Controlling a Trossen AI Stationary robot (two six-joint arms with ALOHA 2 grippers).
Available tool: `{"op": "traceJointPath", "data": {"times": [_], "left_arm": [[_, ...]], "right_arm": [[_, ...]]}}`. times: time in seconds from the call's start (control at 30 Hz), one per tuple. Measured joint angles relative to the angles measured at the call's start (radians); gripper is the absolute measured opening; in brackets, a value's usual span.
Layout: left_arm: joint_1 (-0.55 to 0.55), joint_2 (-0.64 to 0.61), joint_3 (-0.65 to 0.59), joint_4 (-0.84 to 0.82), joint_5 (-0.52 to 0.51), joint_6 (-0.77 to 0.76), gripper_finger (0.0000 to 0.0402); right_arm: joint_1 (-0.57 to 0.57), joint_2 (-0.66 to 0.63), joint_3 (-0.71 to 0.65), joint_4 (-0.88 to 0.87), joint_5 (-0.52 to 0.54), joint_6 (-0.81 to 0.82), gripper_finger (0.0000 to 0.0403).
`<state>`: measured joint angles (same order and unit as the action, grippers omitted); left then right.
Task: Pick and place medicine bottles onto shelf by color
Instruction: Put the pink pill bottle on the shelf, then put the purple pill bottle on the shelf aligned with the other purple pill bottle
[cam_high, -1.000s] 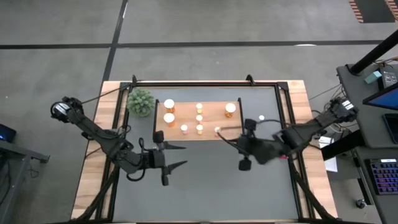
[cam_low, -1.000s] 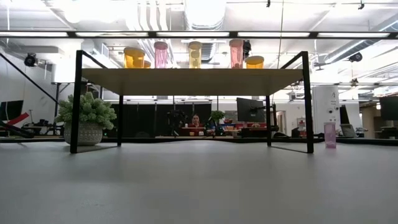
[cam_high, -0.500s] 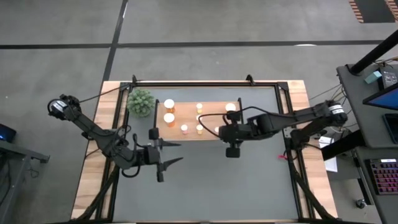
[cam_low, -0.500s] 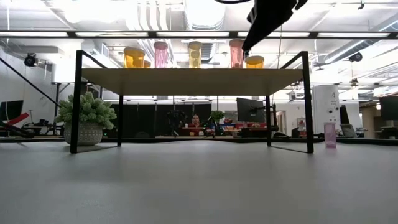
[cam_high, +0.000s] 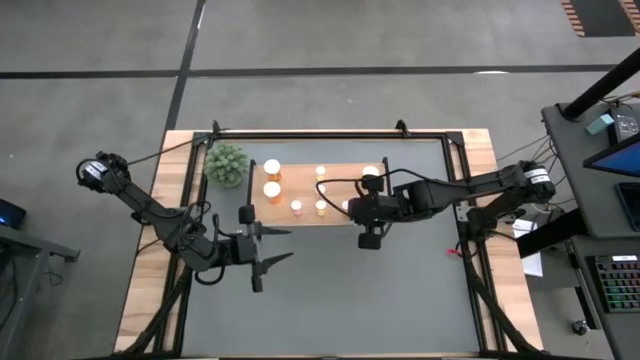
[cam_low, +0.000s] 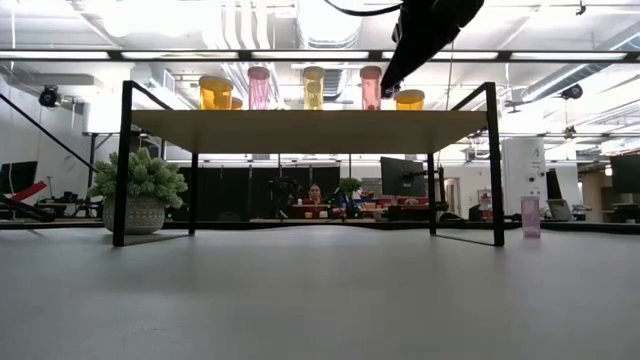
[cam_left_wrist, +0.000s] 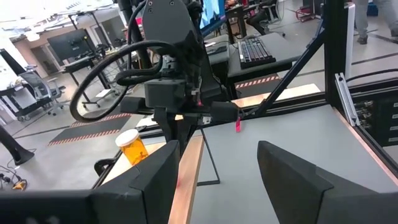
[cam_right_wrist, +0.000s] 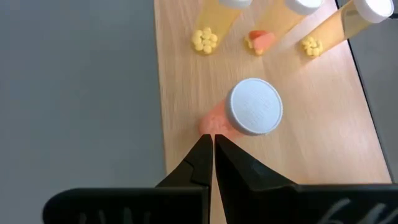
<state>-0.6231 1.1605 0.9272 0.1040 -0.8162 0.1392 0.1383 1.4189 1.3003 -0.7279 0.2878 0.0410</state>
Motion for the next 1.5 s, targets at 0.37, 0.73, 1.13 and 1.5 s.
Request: {"op": "traceJointPath", "data": {"times": [0.37, 0.73, 1.13, 1.5], "left_arm": [[0.0, 0.0, 0.0, 0.001, 0.0, 0.0, 0.0201], [0.0, 0.0, 0.001, 0.001, 0.0, 0.043, 0.0201], [-0.058, -0.014, 0.001, -0.018, 0.0, 0.062, 0.0201], [-0.179, -0.086, -0.001, -0.097, -0.001, 0.001, 0.0201]], "right_arm": [[0.007, -0.109, 0.01, -0.165, 0.004, 0.077, 0.0009], [-0.234, -0.295, 0.004, -0.418, 0.086, 0.473, 0.0008], [-0.589, -0.281, -0.028, -0.516, -0.008, 0.613, 0.0008], [-0.697, -0.317, -0.259, -0.519, -0.113, 0.751, 0.0012]]}}
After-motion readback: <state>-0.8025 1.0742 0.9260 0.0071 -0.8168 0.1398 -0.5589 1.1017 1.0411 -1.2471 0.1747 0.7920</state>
